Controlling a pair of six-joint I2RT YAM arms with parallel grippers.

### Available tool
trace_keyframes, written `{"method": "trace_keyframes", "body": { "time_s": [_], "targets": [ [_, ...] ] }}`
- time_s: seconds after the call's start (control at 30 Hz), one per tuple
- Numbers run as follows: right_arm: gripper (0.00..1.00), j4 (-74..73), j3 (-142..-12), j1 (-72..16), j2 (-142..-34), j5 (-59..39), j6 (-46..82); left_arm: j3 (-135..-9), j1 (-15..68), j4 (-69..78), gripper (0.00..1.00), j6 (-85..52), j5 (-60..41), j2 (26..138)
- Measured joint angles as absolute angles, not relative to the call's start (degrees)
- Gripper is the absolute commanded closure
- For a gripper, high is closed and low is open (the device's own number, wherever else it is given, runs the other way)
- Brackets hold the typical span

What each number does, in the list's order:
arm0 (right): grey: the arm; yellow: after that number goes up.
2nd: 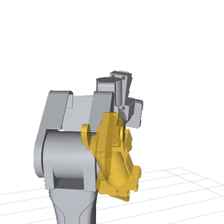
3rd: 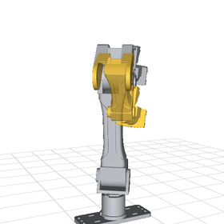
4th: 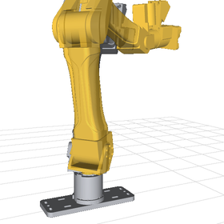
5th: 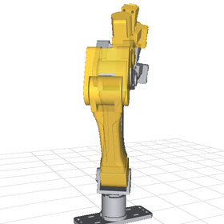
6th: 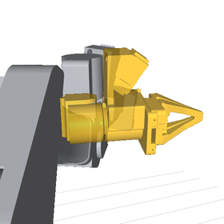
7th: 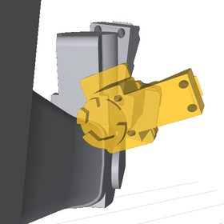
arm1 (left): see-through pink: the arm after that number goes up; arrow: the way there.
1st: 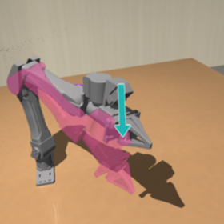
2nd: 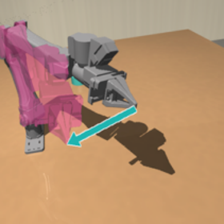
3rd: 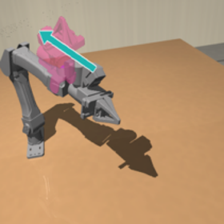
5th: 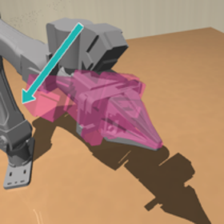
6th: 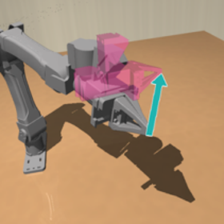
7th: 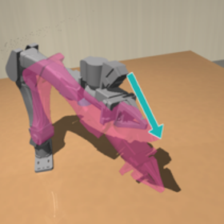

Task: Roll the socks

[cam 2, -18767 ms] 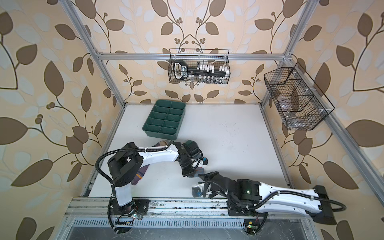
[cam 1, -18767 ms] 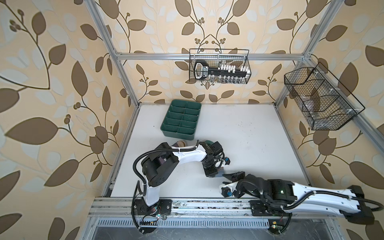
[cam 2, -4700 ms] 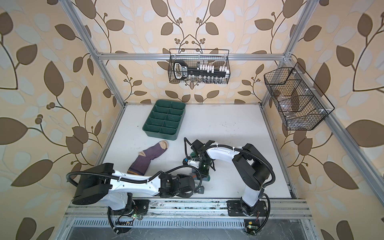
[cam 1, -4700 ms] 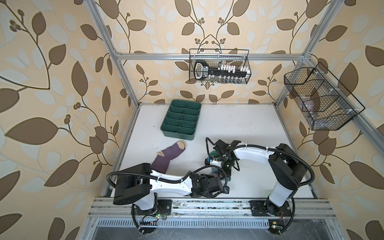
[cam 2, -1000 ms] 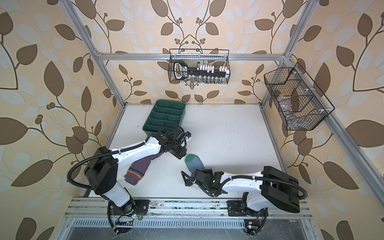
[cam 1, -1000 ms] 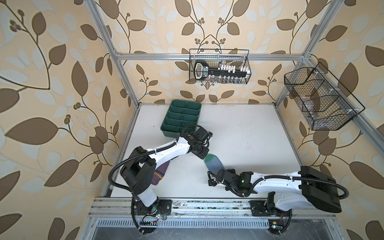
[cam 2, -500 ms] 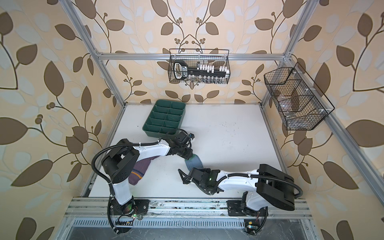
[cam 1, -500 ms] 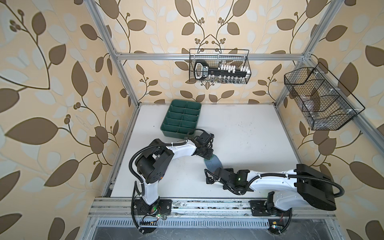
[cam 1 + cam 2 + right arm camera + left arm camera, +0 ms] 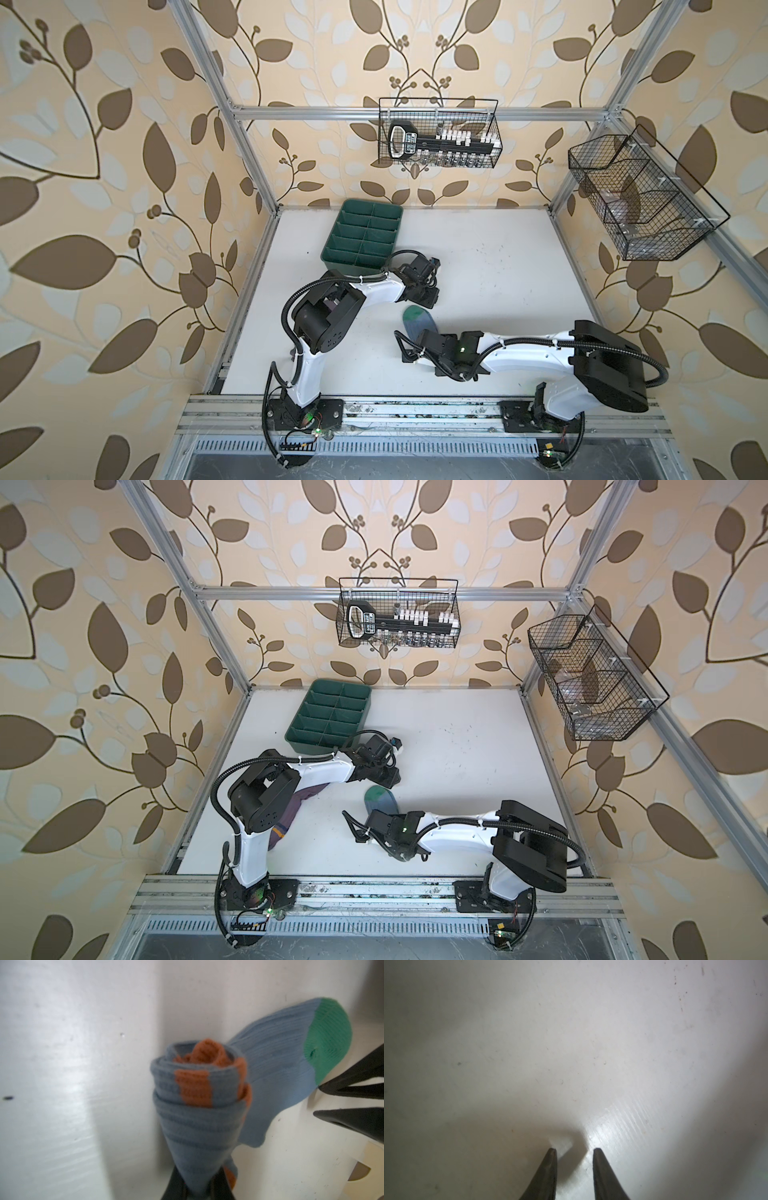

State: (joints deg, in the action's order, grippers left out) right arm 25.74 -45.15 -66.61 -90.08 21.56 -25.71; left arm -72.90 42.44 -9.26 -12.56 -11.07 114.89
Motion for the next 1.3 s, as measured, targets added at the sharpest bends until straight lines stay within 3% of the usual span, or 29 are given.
{"method": "trace_keyframes", "body": {
  "time_s": [0.23,0.33,0.47,0.6,0.8,1.03,1.13,1.3],
  "targets": [
    [0.93,33.78,-52.34,-64.25,-94.61,16.88,-25.8,-72.86,41.45,-14.04,0.57,-11.14,-9.06,106.04],
    [0.93,38.37,-56.16,-62.67,-96.86,13.28,-25.82,-72.95,39.57,-16.58,0.44,-8.6,-6.55,93.78],
    [0.89,44.12,-60.62,-60.66,-99.68,7.35,-25.71,-74.17,37.1,-19.44,0.33,-4.08,-0.91,75.61],
    [0.82,48.53,-63.59,-58.39,-101.82,0.38,-25.76,-72.9,37.19,-22.28,0.3,0.27,-0.25,61.47],
    [0.79,51.94,-64.66,-56.71,-103.04,-6.5,-27.33,-64.05,37.19,-31.27,0.33,9.82,-14.96,46.94],
    [0.74,54.78,-67.59,-53.06,-106.24,-11.66,-29.69,-57.91,39.46,-37.8,0.37,17.08,-24.45,42.26],
    [0.72,56.01,-68.86,-51.37,-107.63,-13.96,-30.55,-56.69,45.95,-39.2,0.38,19.79,-20.29,45.06],
    [0.67,55.86,-69.41,-49.34,-108.66,-15.68,-32.03,-50.85,63.51,-38.63,0.4,23.16,-5.54,55.16]
  ]
}}
